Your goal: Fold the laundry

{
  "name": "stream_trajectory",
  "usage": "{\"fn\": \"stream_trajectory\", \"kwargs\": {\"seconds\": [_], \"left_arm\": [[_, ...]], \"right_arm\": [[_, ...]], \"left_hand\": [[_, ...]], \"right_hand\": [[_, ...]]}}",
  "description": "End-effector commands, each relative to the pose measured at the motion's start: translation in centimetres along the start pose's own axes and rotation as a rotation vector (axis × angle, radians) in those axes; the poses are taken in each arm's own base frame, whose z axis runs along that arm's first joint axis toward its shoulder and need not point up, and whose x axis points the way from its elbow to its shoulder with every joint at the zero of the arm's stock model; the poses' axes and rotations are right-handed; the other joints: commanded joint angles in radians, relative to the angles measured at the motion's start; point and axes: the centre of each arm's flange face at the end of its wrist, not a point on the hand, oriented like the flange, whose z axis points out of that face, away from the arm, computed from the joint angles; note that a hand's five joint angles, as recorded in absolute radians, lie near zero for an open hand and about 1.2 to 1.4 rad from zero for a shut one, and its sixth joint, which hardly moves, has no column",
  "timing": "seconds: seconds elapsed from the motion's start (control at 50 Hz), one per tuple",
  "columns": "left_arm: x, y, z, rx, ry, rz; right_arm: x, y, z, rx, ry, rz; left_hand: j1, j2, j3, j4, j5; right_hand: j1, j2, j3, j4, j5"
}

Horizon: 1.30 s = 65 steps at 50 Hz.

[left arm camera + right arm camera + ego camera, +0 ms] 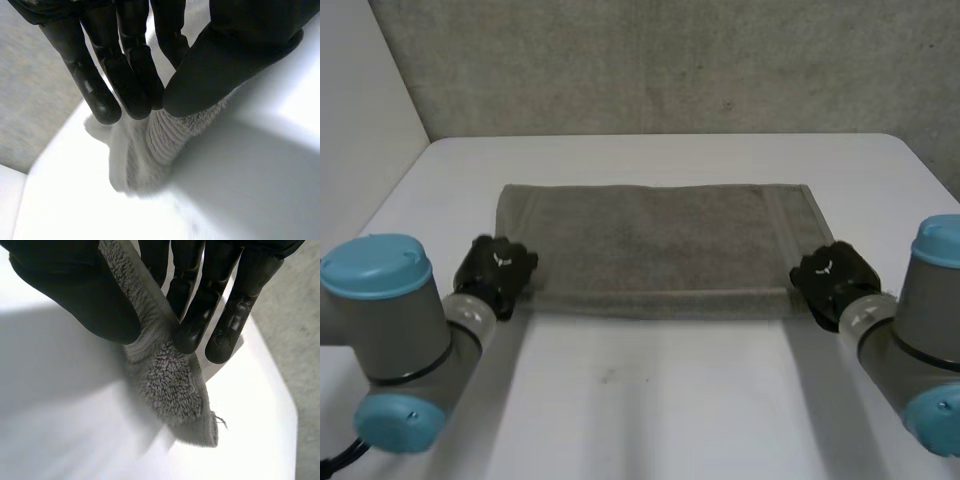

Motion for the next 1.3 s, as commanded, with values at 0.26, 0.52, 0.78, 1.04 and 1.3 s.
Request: {"fn": "stream_trajectory", "kwargs": {"seconds": [0.26, 0.52, 0.78, 1.04, 1.3], "left_arm": [[-2.0, -3.4, -10.8, -0.111, 0.205, 0.241], [-1.7, -4.4, 0.3, 0.038, 0.081, 0.243], [-1.3, -3.9, 9.3, 0.097, -0.073, 0.241], [-1.6, -4.6, 11.8, 0.193, -0.163, 0.251], [-2.9, -6.8, 10.8, 0.26, -0.233, 0.24]], "right_arm": [[4.4, -1.5, -10.0, -0.075, -0.147, -0.304], [3.4, -1.9, 0.5, -0.085, -0.09, -0.223], [2.7, -3.0, 10.2, 0.068, 0.176, -0.25], [2.0, -3.9, 12.7, 0.19, 0.311, -0.293], [5.9, -7.1, 10.1, 0.275, 0.413, -0.19]], "left_hand": [[0.203, 0.179, 0.18, 0.179, 0.184], [0.203, 0.179, 0.18, 0.179, 0.184], [0.203, 0.179, 0.18, 0.179, 0.184], [0.203, 0.179, 0.18, 0.179, 0.184], [-1.018, -1.043, -1.042, -1.043, -1.038]], "right_hand": [[0.428, 0.217, 0.208, 0.203, 0.236], [0.428, 0.217, 0.208, 0.203, 0.236], [0.428, 0.217, 0.208, 0.203, 0.236], [0.428, 0.217, 0.208, 0.203, 0.236], [-0.794, -1.005, -1.014, -1.019, -0.986]]}}
